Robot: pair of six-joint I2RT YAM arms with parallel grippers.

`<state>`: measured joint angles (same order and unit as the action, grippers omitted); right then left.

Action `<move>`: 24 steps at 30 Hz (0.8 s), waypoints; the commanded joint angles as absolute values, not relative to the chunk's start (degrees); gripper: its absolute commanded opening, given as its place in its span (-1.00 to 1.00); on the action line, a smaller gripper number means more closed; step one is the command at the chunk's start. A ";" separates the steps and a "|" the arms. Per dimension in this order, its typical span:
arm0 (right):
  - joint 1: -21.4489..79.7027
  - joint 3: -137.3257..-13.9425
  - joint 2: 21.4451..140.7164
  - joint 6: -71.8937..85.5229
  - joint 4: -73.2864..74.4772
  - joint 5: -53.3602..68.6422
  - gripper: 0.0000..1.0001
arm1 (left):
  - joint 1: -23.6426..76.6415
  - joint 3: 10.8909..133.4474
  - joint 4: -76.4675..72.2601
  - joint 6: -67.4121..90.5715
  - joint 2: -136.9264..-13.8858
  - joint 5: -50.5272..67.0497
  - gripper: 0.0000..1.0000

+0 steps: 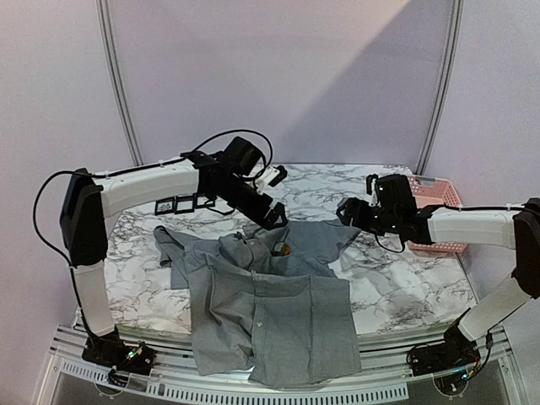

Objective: Remove the brooch from the garment
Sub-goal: Adjust the crumpled clothing at the center of the board.

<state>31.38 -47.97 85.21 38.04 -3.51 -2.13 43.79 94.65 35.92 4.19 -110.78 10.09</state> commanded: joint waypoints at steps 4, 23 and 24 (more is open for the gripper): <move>30.97 -49.03 88.81 45.89 2.99 -6.68 0.67 | 46.22 99.19 38.89 6.61 -117.22 2.29 0.99; 30.42 -54.40 98.88 47.62 1.66 -3.60 0.45 | 47.02 102.97 41.15 6.41 -125.38 -5.00 0.88; 30.42 -54.55 99.20 47.70 1.81 -3.75 0.44 | 47.02 102.60 40.80 6.35 -125.40 -5.20 0.86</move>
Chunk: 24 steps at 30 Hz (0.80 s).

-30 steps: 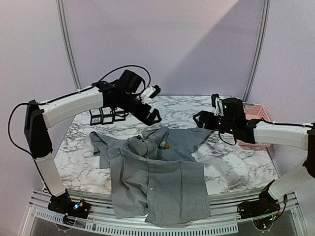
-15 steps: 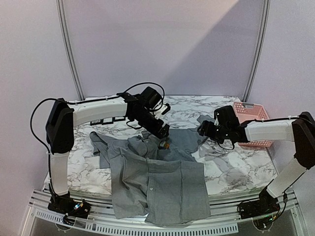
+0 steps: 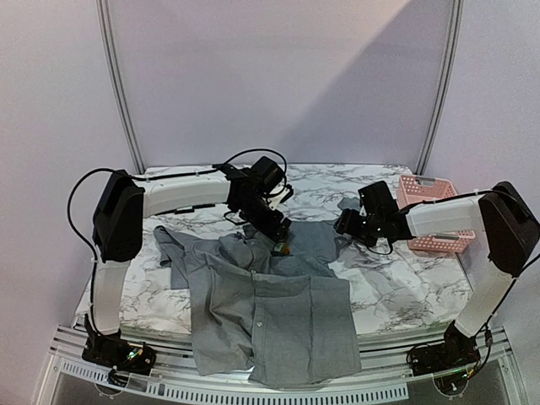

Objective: Remove the brooch from the garment
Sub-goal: Adjust the crumpled clothing at the center of the board.

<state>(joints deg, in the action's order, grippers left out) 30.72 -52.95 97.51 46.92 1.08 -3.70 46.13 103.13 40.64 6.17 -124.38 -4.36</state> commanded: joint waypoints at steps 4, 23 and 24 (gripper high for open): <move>30.47 -55.12 99.83 47.72 1.91 -3.57 0.40 | 47.02 101.81 40.65 6.22 -126.07 -5.50 0.68; 30.46 -57.30 103.54 47.47 1.24 -0.79 -0.43 | 47.02 100.84 40.75 5.20 -126.86 -5.88 -0.67; 30.48 -57.30 103.57 47.42 1.23 -0.83 -0.52 | 46.96 100.69 40.51 5.34 -126.76 -5.61 -0.76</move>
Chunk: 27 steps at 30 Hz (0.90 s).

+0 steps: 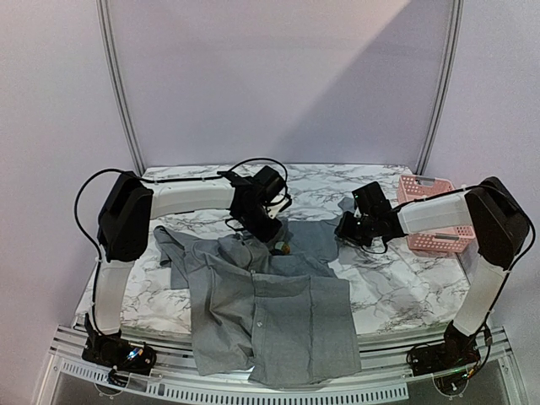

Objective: Remove the brooch from the garment
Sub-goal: Adjust the crumpled clothing at the center of the board.

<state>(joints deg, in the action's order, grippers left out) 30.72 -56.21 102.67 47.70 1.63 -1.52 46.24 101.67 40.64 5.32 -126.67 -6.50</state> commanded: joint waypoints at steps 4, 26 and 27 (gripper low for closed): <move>30.46 -56.86 103.33 47.76 1.52 -1.67 -0.87 | 46.76 99.66 39.24 6.42 -125.89 -4.79 -1.00; 28.74 -49.71 91.85 46.99 3.35 -12.34 -1.00 | 41.14 79.30 18.94 18.70 -101.98 17.31 -1.00; 28.74 -49.27 91.33 46.93 3.41 -12.34 -1.00 | 41.13 79.36 19.05 19.37 -102.57 20.40 -1.00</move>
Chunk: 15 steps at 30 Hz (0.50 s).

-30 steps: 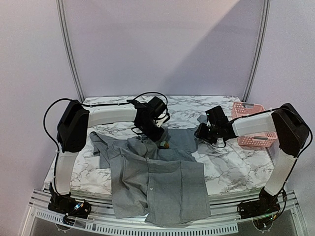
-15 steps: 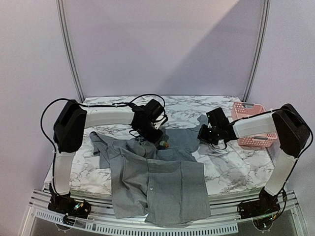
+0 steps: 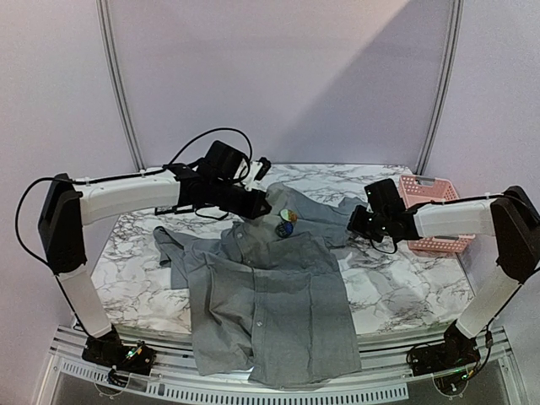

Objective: Remove the brooch from the garment
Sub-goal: Adjust the crumpled clothing at the center of the board.

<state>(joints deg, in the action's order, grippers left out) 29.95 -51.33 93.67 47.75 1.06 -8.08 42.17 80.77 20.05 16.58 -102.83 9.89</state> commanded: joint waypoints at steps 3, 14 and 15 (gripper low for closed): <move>28.74 -46.92 89.52 45.54 0.94 -9.92 -1.00 | 41.31 77.75 17.82 23.53 -103.31 24.99 -1.00; 29.55 -40.99 72.30 28.11 -8.15 5.09 0.25 | 37.86 71.82 15.69 29.24 -105.19 22.88 -0.94; 29.83 -41.37 71.71 27.26 -8.25 6.82 0.29 | 37.47 71.61 15.65 29.32 -105.54 22.85 -0.92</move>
